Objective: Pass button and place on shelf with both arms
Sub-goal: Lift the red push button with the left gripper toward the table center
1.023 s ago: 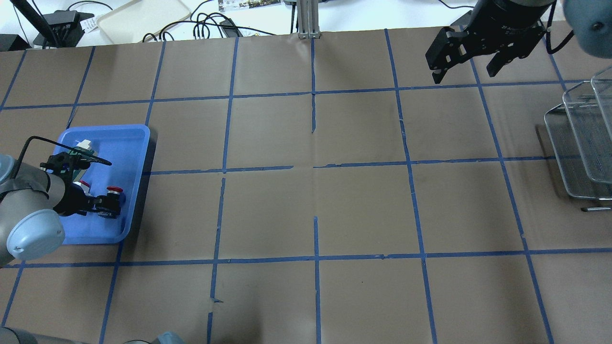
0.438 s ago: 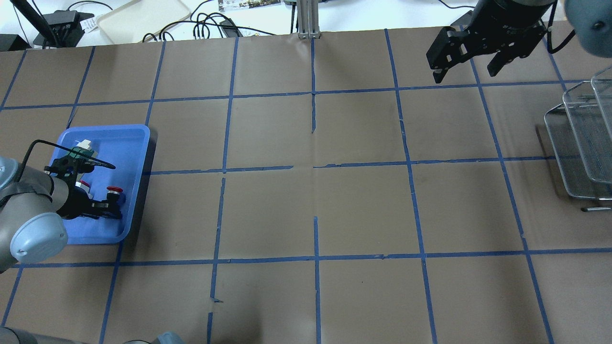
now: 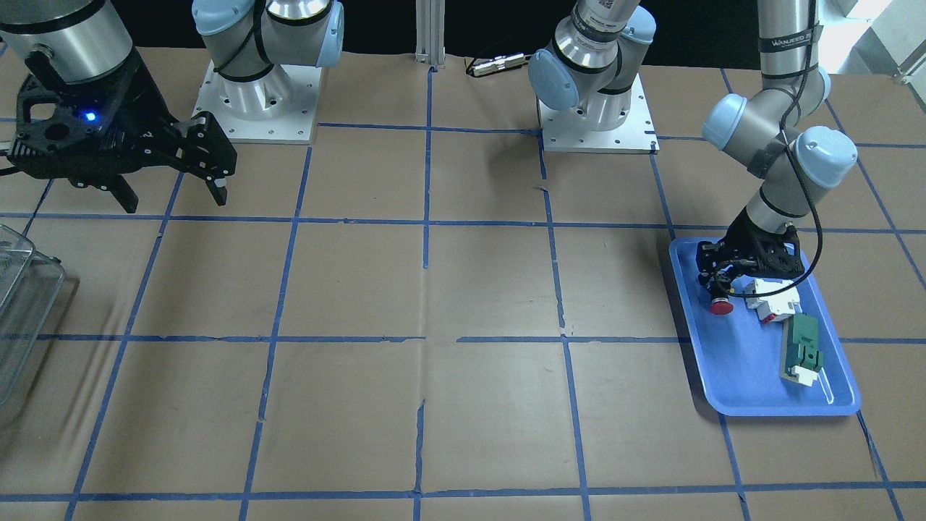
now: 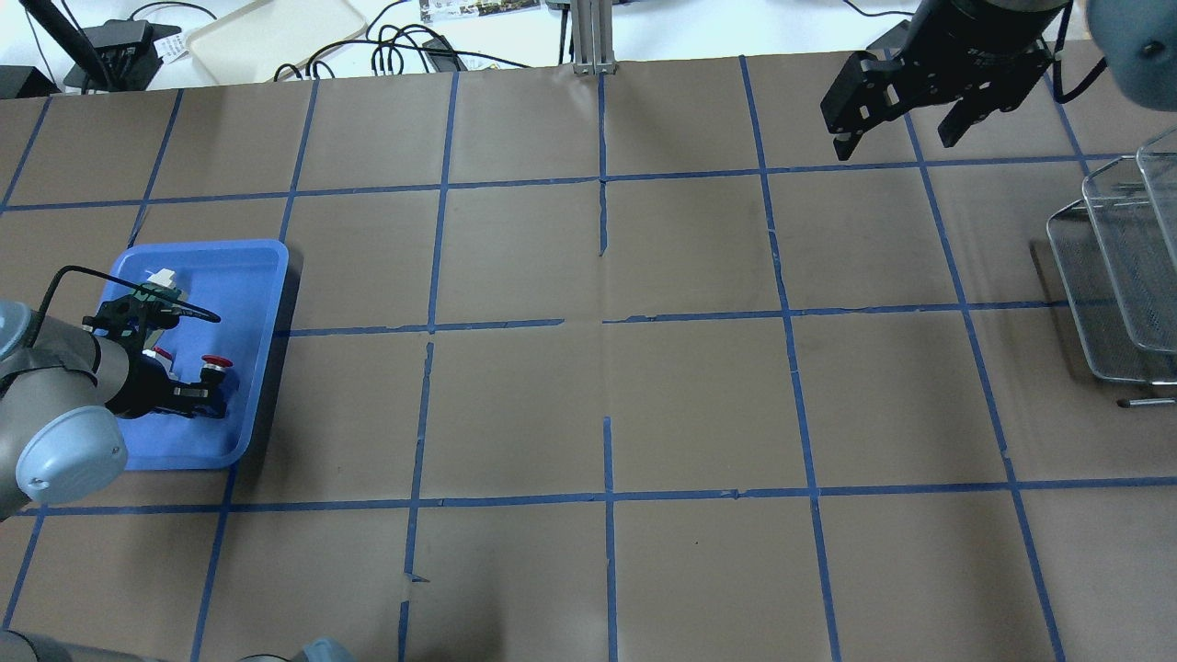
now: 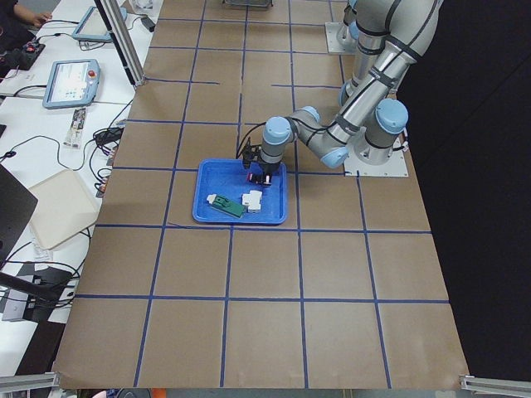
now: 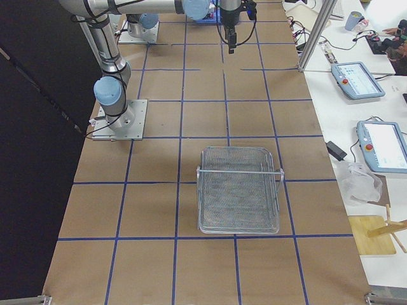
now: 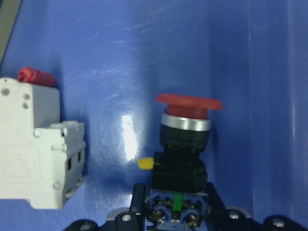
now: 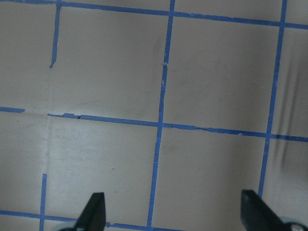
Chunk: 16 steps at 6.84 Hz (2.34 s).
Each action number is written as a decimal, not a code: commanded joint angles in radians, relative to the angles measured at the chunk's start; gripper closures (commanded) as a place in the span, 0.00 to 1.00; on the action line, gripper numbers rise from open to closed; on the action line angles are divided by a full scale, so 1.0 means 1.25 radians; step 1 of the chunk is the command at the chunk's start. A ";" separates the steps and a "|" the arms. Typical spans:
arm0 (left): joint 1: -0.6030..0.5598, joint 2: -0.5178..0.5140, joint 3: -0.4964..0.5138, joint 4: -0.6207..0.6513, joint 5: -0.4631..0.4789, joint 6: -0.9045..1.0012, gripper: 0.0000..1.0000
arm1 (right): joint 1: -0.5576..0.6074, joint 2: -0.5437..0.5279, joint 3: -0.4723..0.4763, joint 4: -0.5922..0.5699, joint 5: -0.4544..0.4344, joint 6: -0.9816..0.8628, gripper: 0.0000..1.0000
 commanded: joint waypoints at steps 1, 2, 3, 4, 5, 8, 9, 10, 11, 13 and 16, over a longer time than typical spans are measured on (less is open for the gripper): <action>-0.015 0.015 0.031 -0.007 0.002 0.023 0.85 | 0.000 0.000 0.000 0.001 0.000 0.000 0.00; -0.036 0.013 0.092 -0.046 0.004 0.098 0.95 | 0.000 0.000 0.001 0.001 -0.002 0.000 0.00; -0.047 0.012 0.183 -0.180 0.005 0.134 1.00 | 0.000 0.000 0.001 0.001 -0.001 0.003 0.00; -0.081 0.017 0.294 -0.352 0.005 0.181 1.00 | 0.000 0.000 0.001 0.001 -0.003 0.002 0.00; -0.141 0.025 0.402 -0.507 0.005 0.231 1.00 | 0.001 -0.001 0.001 0.000 -0.004 0.002 0.00; -0.316 0.063 0.522 -0.673 0.000 0.354 1.00 | 0.002 -0.002 0.001 0.001 -0.010 0.002 0.00; -0.387 0.085 0.522 -0.672 -0.028 0.361 1.00 | 0.002 -0.002 0.001 0.002 -0.012 0.000 0.00; -0.429 0.089 0.519 -0.661 -0.116 0.401 1.00 | 0.002 -0.002 0.002 0.004 -0.012 0.000 0.00; -0.461 0.089 0.506 -0.640 -0.179 0.467 1.00 | 0.002 -0.007 0.007 0.009 -0.011 0.000 0.00; -0.509 0.081 0.490 -0.568 -0.289 0.619 1.00 | -0.004 -0.011 0.014 0.015 -0.009 -0.011 0.00; -0.525 0.056 0.395 -0.455 -0.459 0.704 1.00 | -0.007 -0.013 0.015 0.038 -0.015 -0.119 0.00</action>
